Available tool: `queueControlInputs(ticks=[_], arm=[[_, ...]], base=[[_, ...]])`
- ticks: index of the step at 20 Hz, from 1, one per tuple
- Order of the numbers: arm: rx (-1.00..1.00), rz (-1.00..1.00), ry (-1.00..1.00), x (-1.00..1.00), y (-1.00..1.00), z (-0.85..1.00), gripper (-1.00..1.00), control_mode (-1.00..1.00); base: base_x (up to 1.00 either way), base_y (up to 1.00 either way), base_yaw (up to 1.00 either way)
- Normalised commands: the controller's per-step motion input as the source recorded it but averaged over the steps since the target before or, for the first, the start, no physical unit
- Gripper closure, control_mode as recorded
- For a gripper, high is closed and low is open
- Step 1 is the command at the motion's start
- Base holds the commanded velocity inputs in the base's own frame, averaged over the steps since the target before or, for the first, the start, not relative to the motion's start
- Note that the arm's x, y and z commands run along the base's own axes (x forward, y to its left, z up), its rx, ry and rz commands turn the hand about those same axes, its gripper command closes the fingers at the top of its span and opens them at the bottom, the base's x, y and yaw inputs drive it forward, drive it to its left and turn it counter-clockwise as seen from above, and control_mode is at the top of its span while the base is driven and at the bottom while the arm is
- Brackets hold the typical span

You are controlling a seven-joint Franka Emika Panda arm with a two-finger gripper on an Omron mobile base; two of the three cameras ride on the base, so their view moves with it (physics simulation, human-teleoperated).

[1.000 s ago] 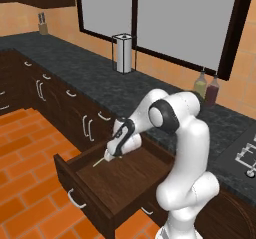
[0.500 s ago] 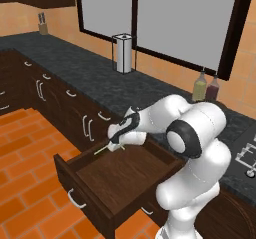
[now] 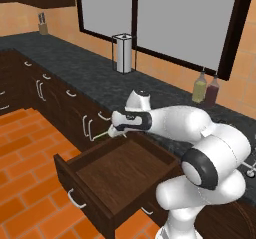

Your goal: Take a straw from the drawer in front and place it inside the glass cup on the dining counter.

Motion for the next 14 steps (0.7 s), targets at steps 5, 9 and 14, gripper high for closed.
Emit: queueControlInputs(ticks=[5,9,14], arm=[[-0.04,-0.12,0.09,-0.26,0.0,1.0,1.0,-1.0],[-0.19,-0.11,0.04,-0.64,-0.24,0.89,1.0,-1.0],[-0.14,-0.09,0.03,-0.7,-0.44,0.3,1.0,-1.0]], base=[[0.0,0.0,0.0],[0.0,0.0,0.0],[0.0,0.0,0.0]])
